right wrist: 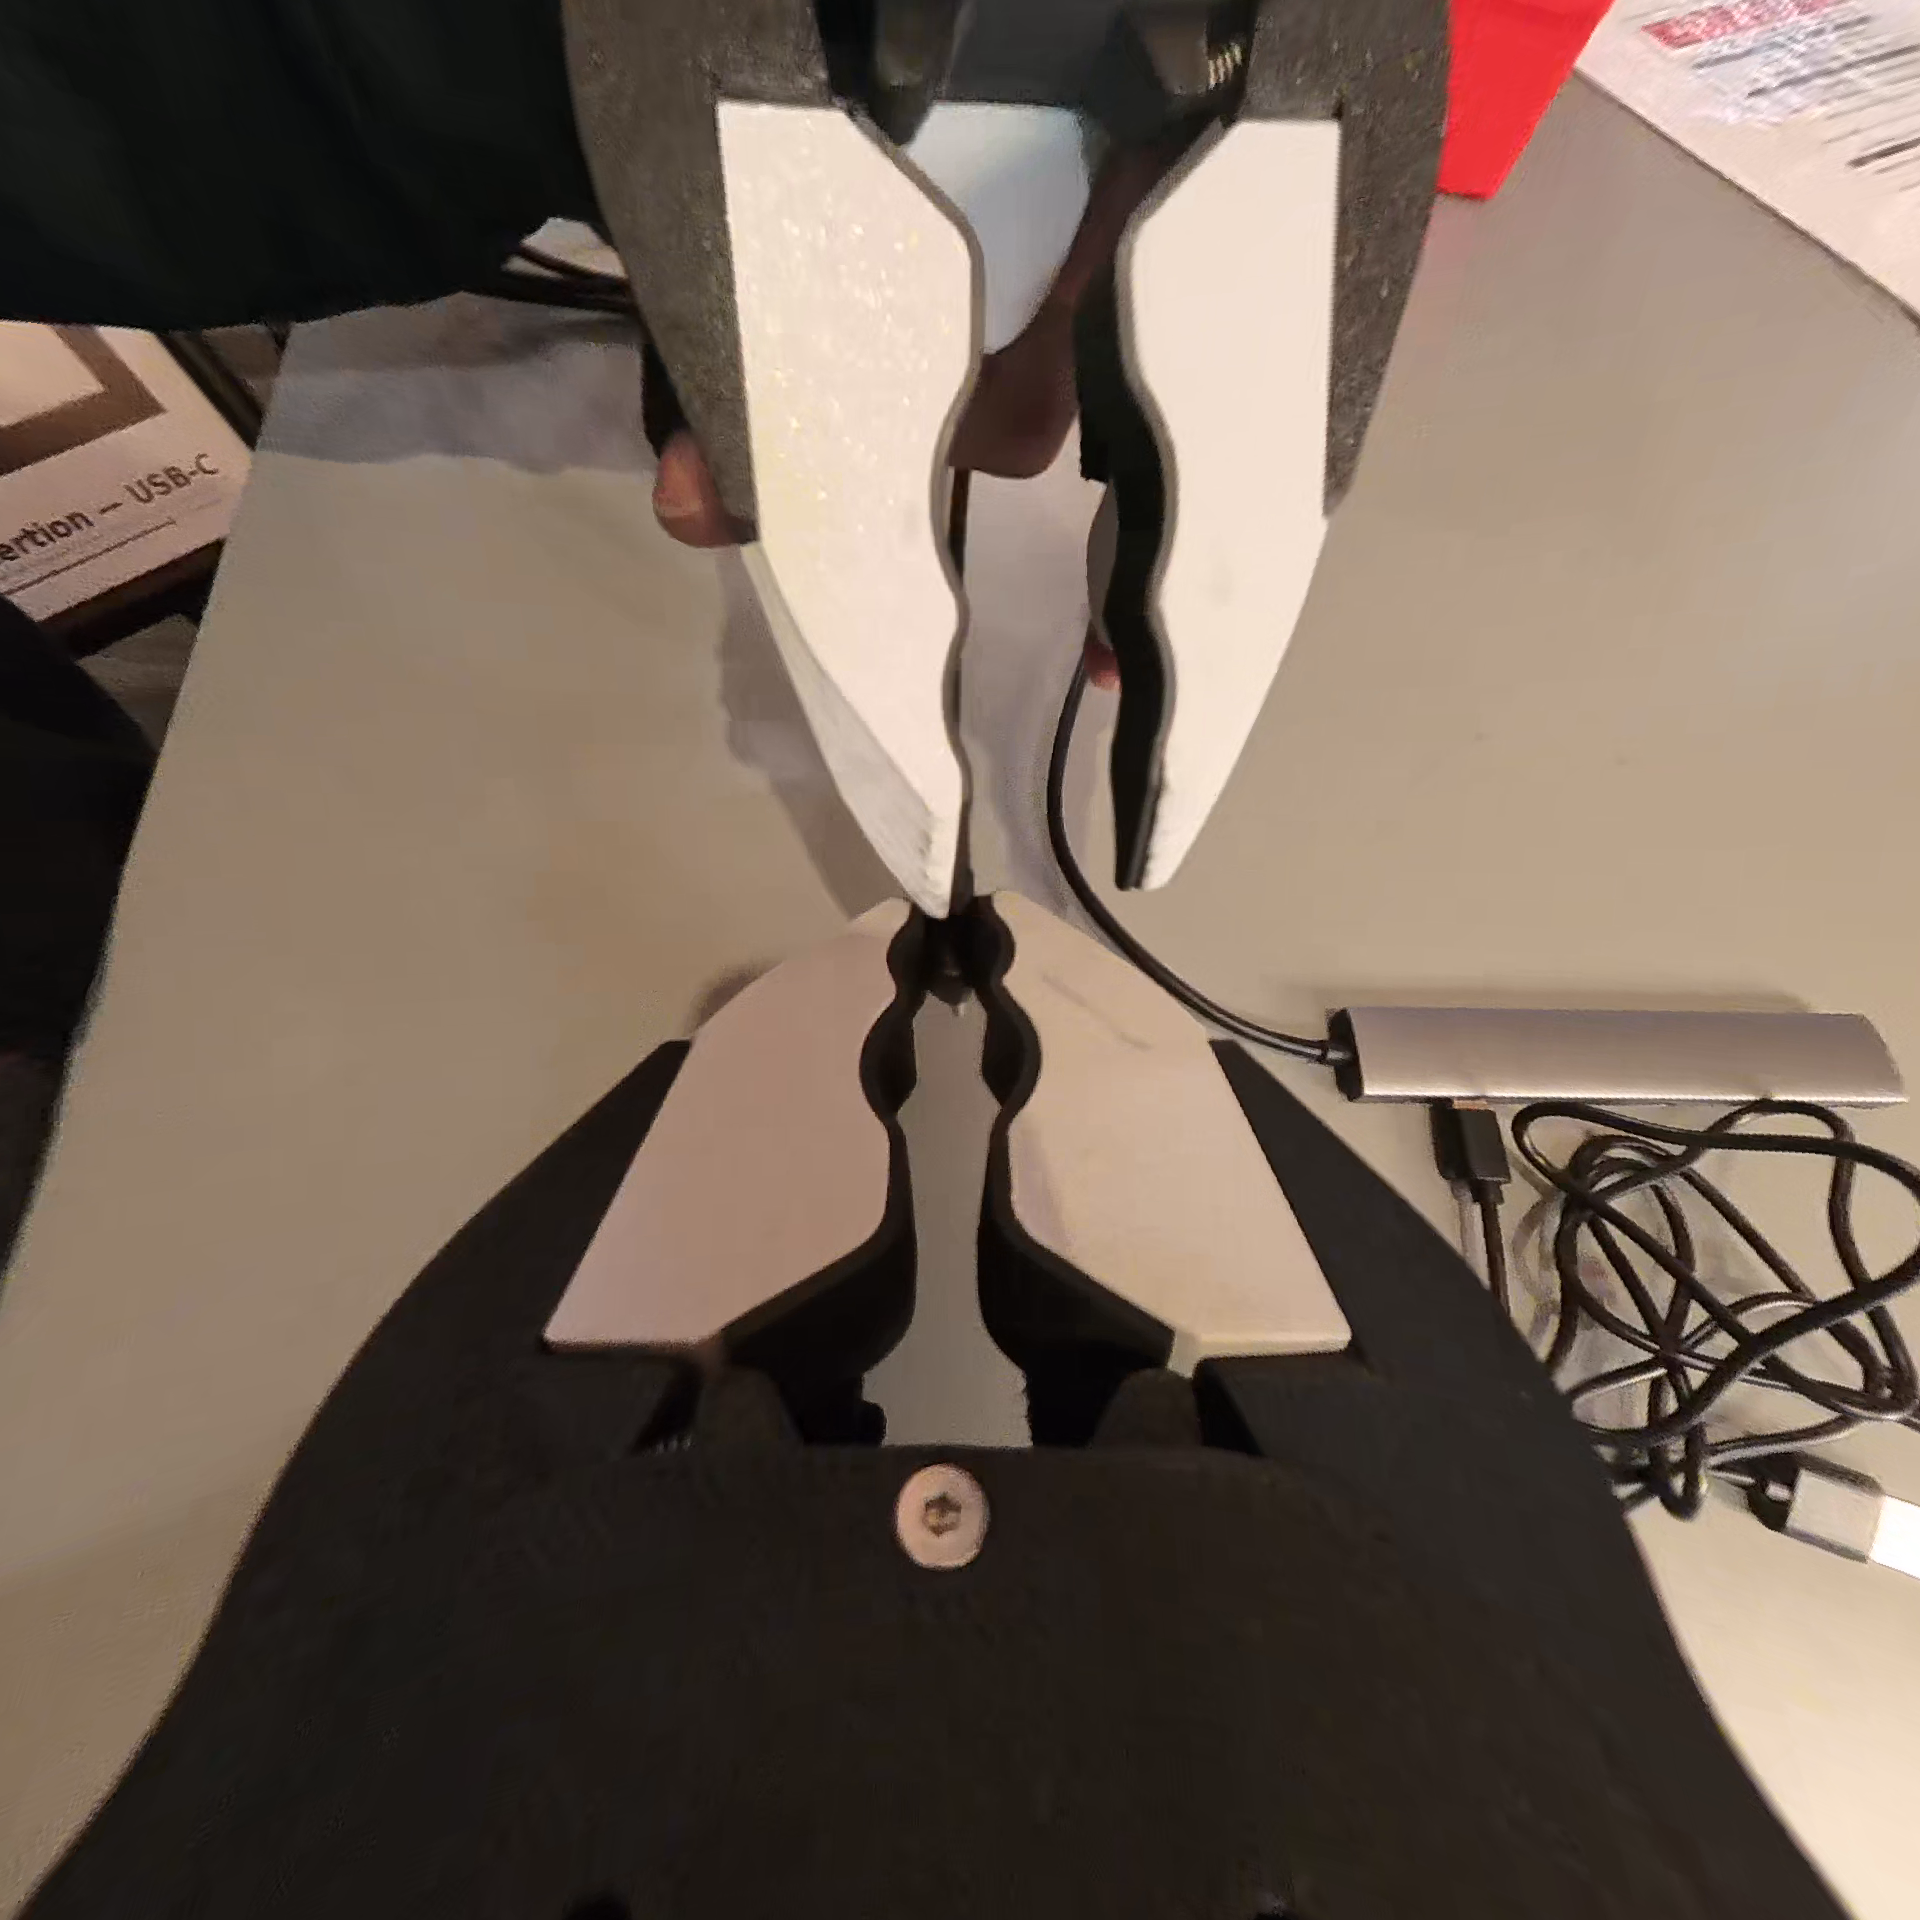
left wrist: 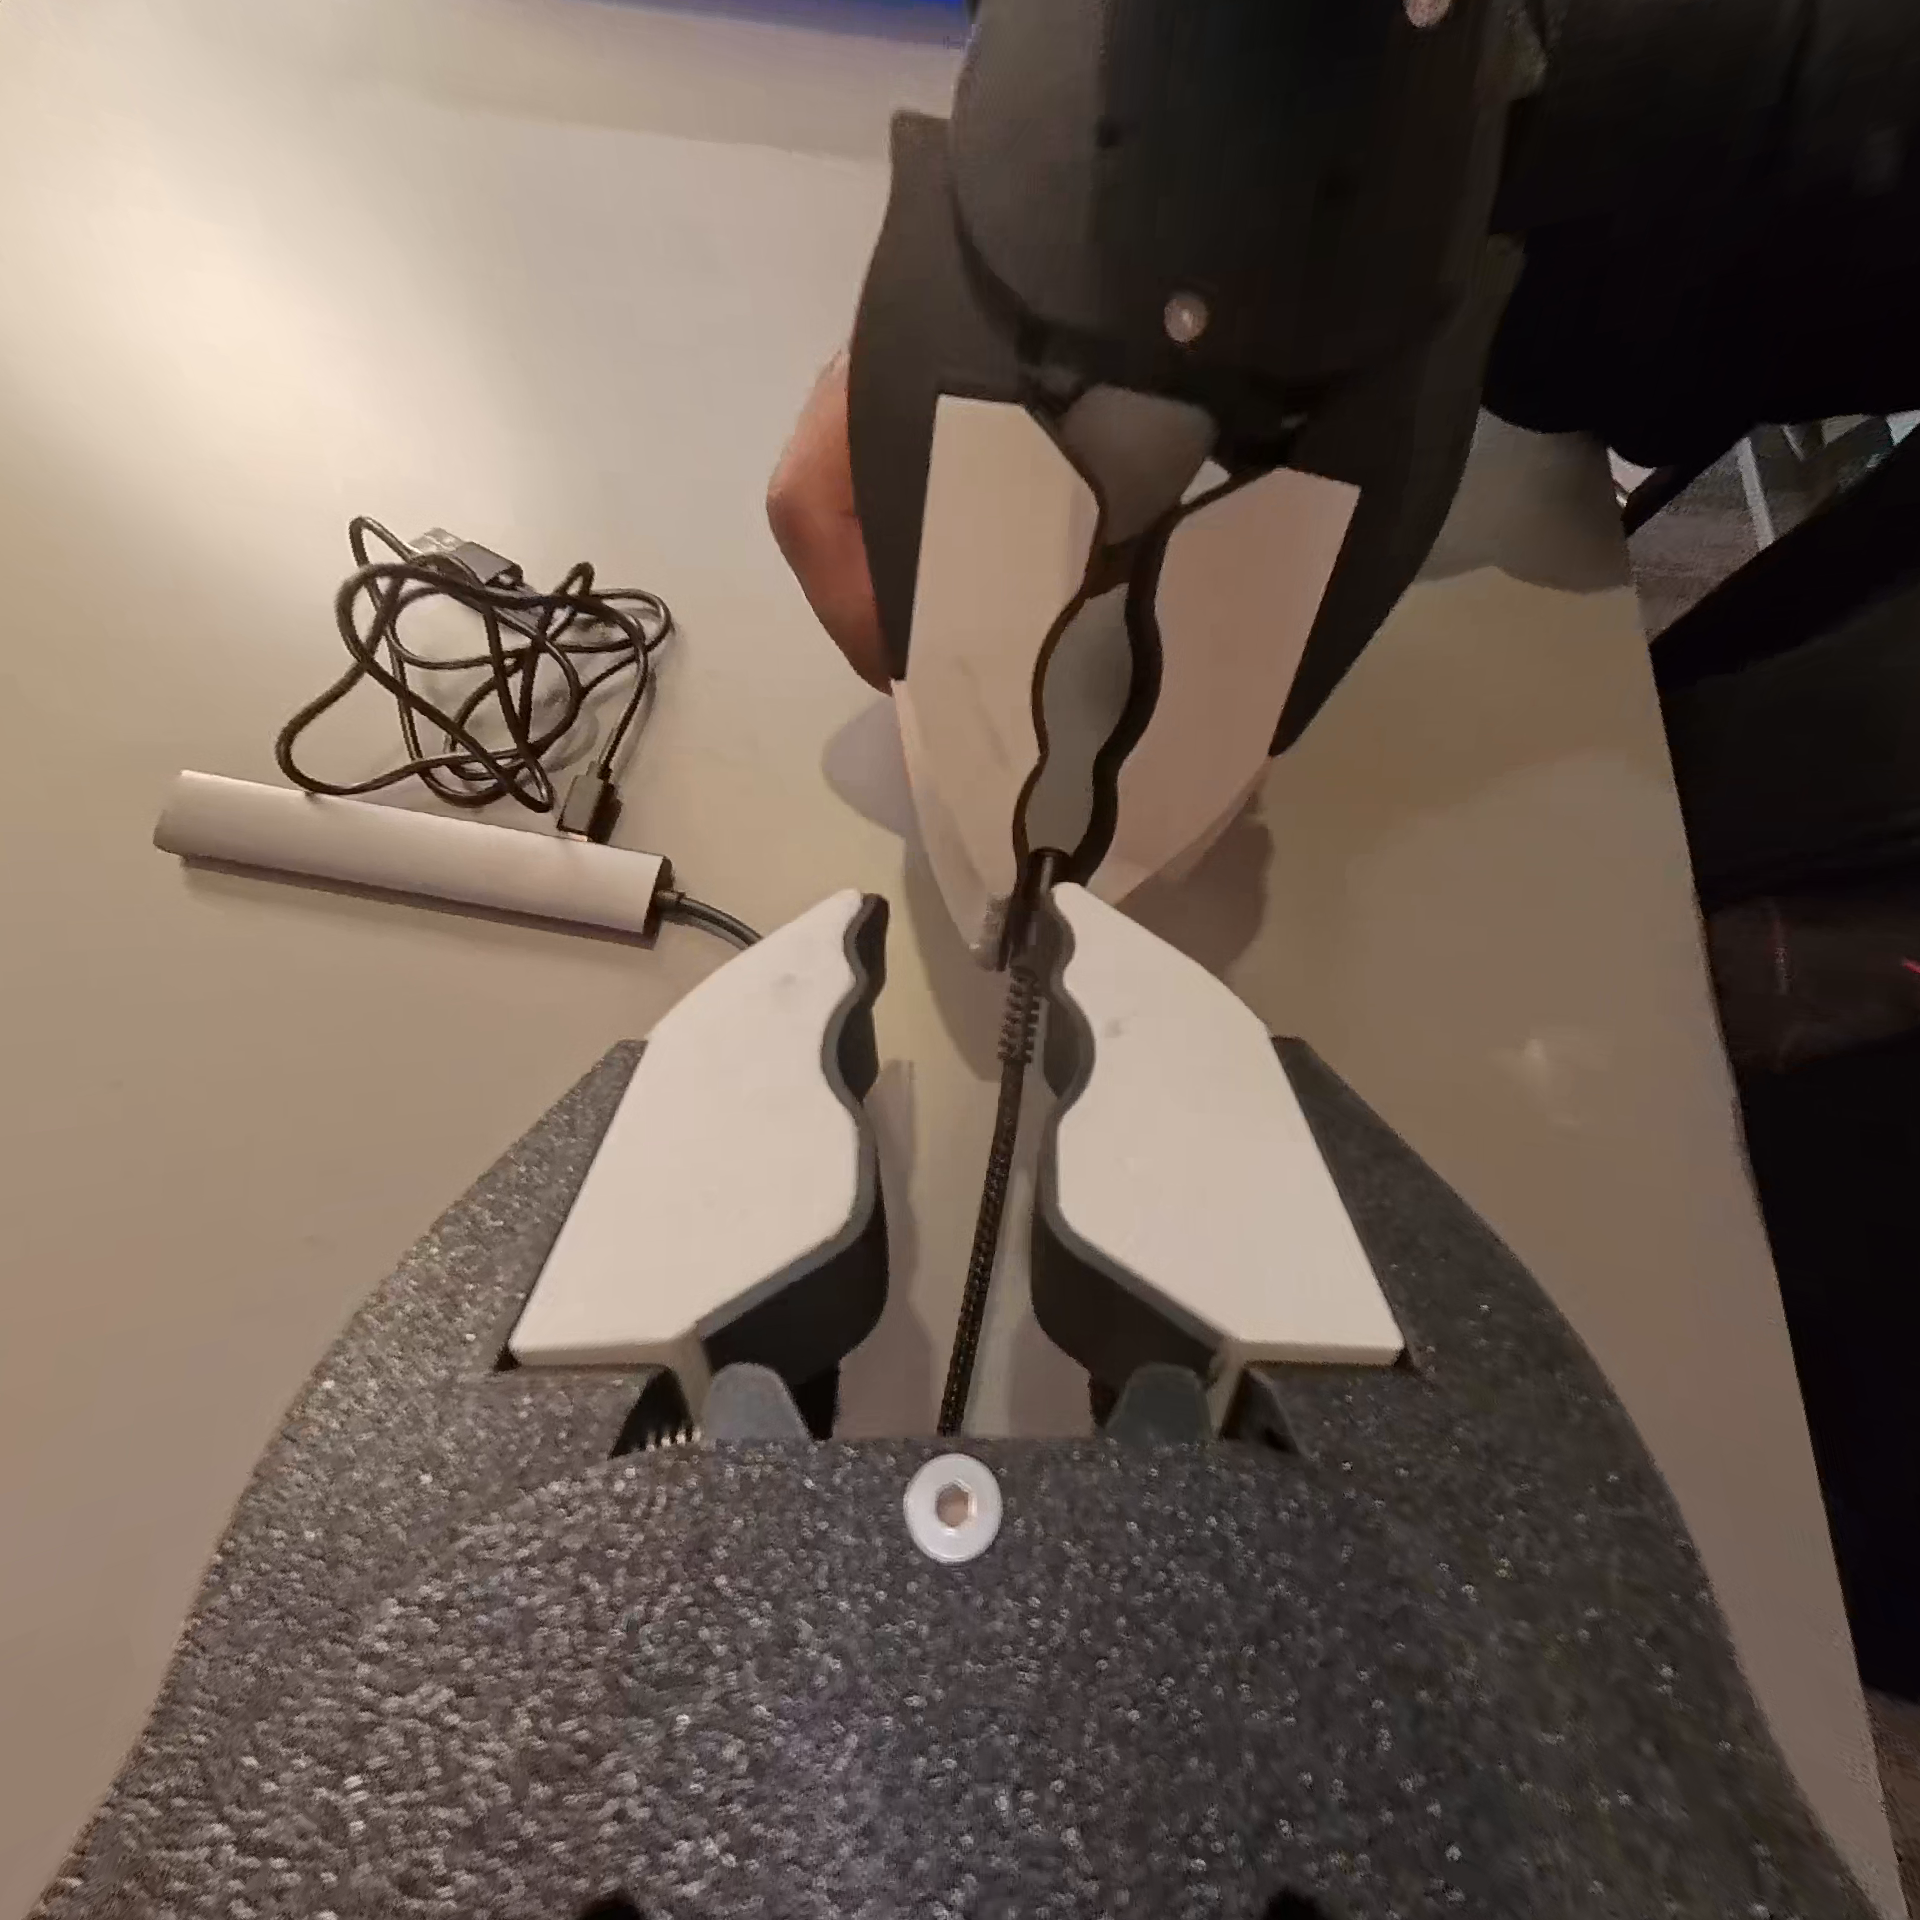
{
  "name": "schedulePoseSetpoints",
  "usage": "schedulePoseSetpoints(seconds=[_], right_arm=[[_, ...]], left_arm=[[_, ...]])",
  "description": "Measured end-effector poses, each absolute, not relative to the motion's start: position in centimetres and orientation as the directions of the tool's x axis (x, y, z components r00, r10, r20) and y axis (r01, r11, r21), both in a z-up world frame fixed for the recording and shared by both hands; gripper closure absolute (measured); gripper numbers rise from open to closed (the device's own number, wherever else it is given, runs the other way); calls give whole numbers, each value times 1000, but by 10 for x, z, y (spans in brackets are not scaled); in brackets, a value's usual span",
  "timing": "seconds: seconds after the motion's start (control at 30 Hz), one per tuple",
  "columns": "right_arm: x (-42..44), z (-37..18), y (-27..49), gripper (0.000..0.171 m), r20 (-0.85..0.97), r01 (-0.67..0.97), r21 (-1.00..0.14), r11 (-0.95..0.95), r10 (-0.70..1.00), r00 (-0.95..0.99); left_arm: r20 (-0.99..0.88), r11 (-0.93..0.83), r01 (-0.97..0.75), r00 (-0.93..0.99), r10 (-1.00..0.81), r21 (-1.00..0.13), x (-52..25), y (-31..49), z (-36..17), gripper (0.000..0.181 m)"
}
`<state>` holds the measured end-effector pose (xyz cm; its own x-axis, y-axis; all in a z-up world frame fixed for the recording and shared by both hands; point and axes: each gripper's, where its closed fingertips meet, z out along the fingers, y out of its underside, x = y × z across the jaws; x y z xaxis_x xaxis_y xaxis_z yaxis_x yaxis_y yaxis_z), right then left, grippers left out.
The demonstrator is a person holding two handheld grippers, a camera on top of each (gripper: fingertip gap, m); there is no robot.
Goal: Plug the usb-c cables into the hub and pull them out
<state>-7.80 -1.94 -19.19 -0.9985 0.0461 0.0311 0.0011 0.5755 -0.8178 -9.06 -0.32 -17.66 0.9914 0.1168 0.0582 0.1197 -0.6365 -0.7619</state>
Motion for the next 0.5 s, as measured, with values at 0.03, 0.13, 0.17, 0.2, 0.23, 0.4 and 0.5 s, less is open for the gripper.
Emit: schedulePoseSetpoints(seconds=[0.03, 0.13, 0.17, 0.2, 0.23, 0.4, 0.5], right_arm=[[-78, -194, -19, 163, 22, 4, -816, 578, 38, -999], [-80, -199, -20, 163, -10, 27, -811, 585, 31, -999], [-81, -201, -20, 163, -14, 33, -808, 588, 37, -999], [-84, -201, -20, 163, -18, 41, -811, 583, 46, -999], [-85, -200, -20, 163, -30, 52, -817, 574, 48, -998], [-89, -199, -18, 162, -69, 93, -835, 543, 63, -996], [-97, -200, -15, 161, -68, 125, -845, 519, 127, -990]], left_arm=[[52, -642, 111, 992, 111, -759, -90, -4, -179, 154], [36, -658, 75, 997, 72, -749, -85, -7, -185, 161], [38, -666, 69, 997, 61, -743, -84, -8, -187, 162], [42, -680, 64, 998, 49, -731, -82, -10, -191, 160], [40, -693, 57, 998, 41, -719, -81, -11, -196, 159], [33, -690, 72, 997, 70, -720, -86, -9, -205, 166], [65, -660, 120, 992, 107, -741, -90, -8, -205, 173]])
